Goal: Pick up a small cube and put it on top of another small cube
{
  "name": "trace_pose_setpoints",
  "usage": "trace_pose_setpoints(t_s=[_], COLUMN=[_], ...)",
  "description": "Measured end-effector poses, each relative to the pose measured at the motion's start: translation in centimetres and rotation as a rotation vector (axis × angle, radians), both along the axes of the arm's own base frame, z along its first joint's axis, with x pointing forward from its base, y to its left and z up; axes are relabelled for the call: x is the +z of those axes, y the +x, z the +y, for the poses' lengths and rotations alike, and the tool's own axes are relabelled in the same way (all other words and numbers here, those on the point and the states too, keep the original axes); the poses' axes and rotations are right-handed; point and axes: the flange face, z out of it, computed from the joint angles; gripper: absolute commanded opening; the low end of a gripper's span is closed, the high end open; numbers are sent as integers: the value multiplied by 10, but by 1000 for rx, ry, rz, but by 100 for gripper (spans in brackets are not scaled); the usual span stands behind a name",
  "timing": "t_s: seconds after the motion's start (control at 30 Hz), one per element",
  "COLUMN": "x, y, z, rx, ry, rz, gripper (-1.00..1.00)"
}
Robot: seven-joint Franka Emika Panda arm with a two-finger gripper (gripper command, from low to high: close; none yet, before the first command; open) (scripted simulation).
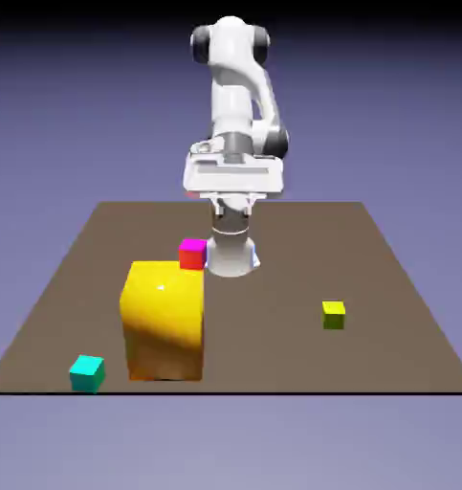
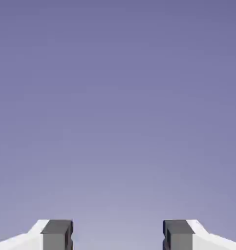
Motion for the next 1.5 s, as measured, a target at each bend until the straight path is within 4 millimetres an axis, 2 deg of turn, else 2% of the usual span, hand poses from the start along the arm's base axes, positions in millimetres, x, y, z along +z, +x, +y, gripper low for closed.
trace_pose_setpoints(t_s=[0.17, 0.33, 0.57, 0.73, 1.0, 1.27, 1.33, 1.43, 1.47, 1.5], x=[-12, -33, -77, -117, -191, -272, -275, -332, -339, -339], y=[52, 98, 150, 176, 195, 190, 190, 170, 167, 167], z=[-34, -75, -142, -188, -263, -325, -327, -323, -322, -322], rx=[-43, -82, -135, -161, -194, -207, -207, -207, -208, -208], ry=[-1, 3, 18, 33, 69, 118, 120, 120, 120, 120], rz=[162, 324, 550, 712, 969, 1225, 1233, 1234, 1234, 1234], gripper=[0, 0, 0, 0, 0, 0, 0, 0, -100, -100])
